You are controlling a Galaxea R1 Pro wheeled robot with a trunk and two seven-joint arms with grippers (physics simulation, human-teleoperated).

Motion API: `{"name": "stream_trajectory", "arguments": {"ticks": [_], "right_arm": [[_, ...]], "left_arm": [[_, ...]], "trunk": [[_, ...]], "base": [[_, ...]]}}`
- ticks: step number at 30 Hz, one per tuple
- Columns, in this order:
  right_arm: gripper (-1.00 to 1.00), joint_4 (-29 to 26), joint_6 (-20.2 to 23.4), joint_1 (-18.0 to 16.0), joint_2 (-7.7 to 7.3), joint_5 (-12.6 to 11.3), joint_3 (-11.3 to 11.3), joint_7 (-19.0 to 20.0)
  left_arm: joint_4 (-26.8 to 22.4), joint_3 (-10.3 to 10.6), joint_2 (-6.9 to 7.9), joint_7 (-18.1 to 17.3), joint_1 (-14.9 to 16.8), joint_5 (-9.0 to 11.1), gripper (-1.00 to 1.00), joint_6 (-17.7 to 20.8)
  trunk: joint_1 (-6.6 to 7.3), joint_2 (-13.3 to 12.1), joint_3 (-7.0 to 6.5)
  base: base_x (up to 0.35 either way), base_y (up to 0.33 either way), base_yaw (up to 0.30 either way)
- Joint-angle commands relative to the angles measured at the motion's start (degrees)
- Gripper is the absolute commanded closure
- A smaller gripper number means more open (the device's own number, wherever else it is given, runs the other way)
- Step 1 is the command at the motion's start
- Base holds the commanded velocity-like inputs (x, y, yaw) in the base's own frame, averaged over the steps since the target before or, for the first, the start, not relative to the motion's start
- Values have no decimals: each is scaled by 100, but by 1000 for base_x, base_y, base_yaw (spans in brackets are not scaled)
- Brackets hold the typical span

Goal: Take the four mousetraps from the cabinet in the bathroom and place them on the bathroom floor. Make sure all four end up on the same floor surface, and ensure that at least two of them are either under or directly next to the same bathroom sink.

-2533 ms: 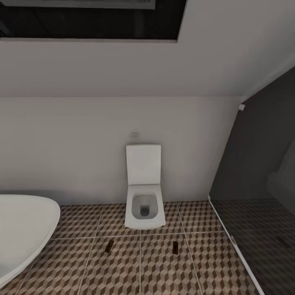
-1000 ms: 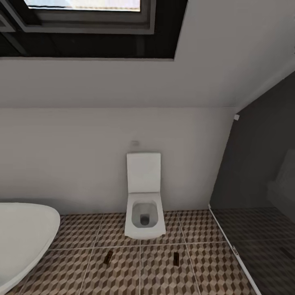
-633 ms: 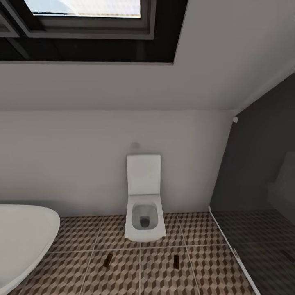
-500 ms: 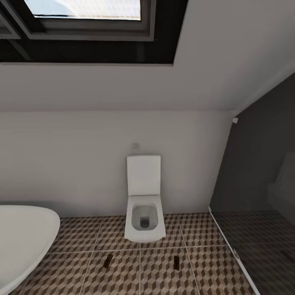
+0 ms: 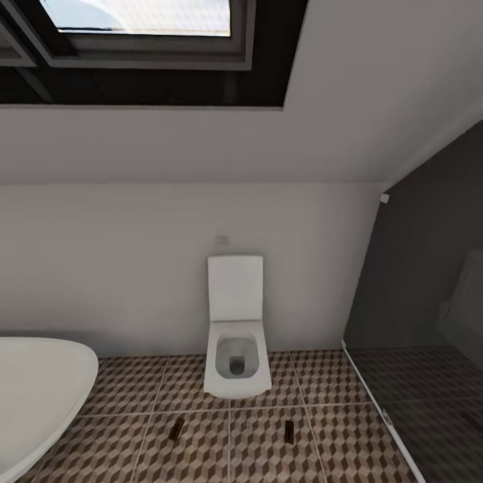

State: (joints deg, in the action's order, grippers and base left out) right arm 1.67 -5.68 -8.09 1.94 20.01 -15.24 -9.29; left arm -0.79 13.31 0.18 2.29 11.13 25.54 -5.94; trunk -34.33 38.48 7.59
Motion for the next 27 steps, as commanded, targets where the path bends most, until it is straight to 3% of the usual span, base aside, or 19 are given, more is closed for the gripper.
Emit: {"name": "stream_trajectory", "arguments": {"ticks": [1,27], "right_arm": [[-100,18,-31,-8,0,55,-49,-29],[-100,18,-30,-8,-4,55,-49,-29]], "left_arm": [[0,49,0,17,3,39,-100,-12],[-9,71,-15,17,3,34,-100,-13]], "trunk": [[-1,7,9],[-1,7,7]], "base": [[0,0,0],[0,0,0]]}}
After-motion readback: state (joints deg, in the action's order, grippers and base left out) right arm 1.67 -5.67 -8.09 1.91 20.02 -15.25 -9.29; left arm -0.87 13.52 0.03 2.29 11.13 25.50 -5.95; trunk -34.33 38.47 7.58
